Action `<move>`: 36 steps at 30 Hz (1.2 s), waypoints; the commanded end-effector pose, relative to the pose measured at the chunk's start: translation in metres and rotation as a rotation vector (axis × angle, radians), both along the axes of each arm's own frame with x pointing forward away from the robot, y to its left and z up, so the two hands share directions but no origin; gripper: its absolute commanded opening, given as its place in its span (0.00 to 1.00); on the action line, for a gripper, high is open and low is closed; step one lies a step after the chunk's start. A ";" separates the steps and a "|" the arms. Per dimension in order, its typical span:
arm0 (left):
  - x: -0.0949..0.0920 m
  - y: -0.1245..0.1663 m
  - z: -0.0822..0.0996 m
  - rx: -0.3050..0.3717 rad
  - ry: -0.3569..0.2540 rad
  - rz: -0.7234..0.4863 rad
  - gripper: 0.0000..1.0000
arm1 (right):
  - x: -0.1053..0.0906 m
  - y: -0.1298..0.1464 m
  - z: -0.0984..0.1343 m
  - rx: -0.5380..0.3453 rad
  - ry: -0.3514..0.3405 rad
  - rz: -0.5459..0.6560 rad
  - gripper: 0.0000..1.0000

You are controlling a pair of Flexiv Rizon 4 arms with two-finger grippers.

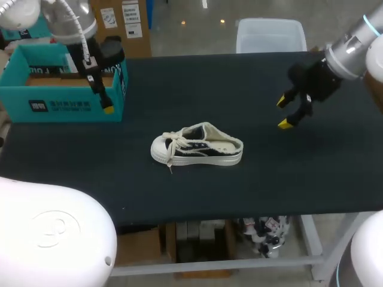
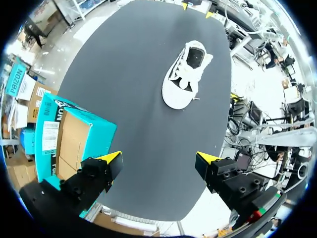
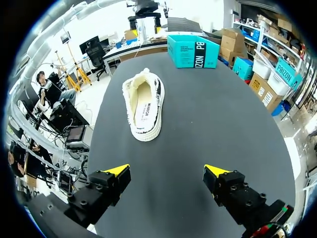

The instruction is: Open the shoe tongue, take the insole out of the shoe, put the insole back into the shoe, and pack the shoe into the shoebox

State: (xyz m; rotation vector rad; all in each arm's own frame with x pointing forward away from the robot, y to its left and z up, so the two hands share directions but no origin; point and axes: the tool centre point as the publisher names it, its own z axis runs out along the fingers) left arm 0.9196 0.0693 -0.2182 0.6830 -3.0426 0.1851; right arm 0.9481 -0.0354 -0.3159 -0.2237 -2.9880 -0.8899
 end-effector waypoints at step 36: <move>0.010 -0.111 -0.019 -0.063 0.121 0.589 1.00 | -0.032 0.098 -0.089 0.292 -0.029 -0.119 1.00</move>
